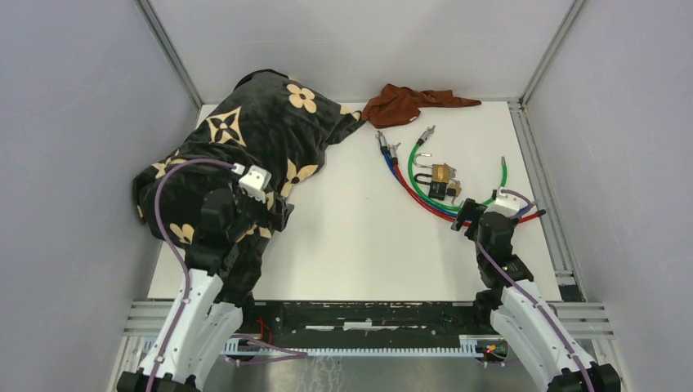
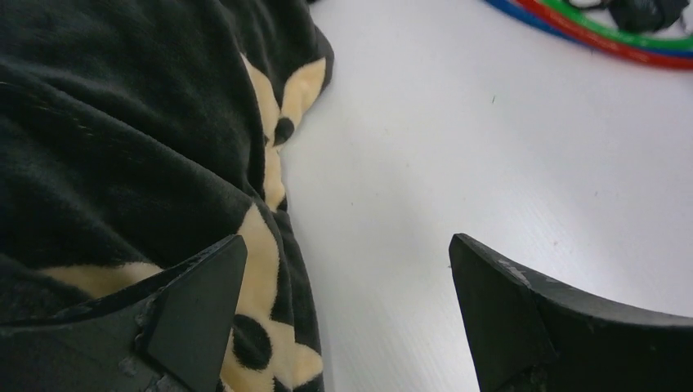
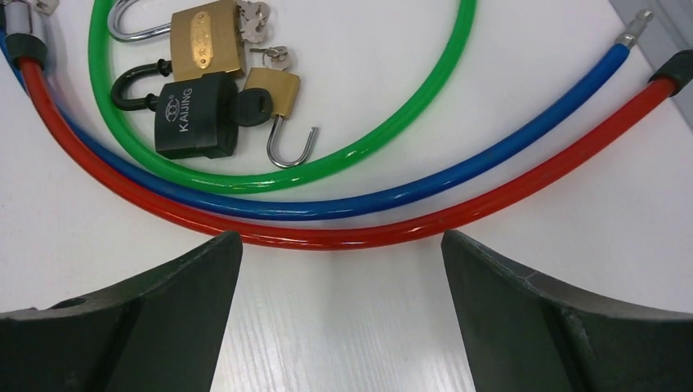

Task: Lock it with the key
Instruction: Pick up the lock from the center of the board.

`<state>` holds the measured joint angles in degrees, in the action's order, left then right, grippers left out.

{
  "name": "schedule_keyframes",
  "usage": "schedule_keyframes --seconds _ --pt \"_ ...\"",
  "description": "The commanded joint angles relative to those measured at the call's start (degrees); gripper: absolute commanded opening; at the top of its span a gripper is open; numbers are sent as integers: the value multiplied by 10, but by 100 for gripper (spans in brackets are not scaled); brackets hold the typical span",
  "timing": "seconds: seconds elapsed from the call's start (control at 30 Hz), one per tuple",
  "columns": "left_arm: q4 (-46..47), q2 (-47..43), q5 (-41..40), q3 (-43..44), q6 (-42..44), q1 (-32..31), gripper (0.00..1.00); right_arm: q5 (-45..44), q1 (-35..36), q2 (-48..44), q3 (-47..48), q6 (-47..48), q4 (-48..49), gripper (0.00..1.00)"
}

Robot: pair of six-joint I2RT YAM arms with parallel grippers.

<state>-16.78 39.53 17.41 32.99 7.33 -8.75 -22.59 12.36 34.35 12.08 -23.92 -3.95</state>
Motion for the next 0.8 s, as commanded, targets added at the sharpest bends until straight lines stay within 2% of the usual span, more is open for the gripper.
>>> schedule_keyframes --seconds 0.0,0.13,0.23,0.3,0.4,0.53,0.6,0.77 --pt "129 -59 -50 -43 -135 0 100 -45 0 -5 26 28 18 98" --pt "211 -51 -53 -65 -223 0 100 -60 0 -50 30 42 48 98" --pt "267 -70 -72 -100 -317 -1 100 28 0 -86 8 143 123 98" --pt "292 -69 -99 -127 -370 0 100 33 0 -72 33 161 107 98" --pt "320 -74 -155 -169 -418 -1 100 12 0 25 164 177 -41 98" --pt "342 -90 -184 -204 -419 0 100 70 -2 206 350 190 -205 98" --pt "345 -91 -198 -209 -414 0 100 72 -4 274 407 193 -229 96" --pt "347 -105 -184 -224 -425 -1 100 142 -11 428 501 227 -197 86"
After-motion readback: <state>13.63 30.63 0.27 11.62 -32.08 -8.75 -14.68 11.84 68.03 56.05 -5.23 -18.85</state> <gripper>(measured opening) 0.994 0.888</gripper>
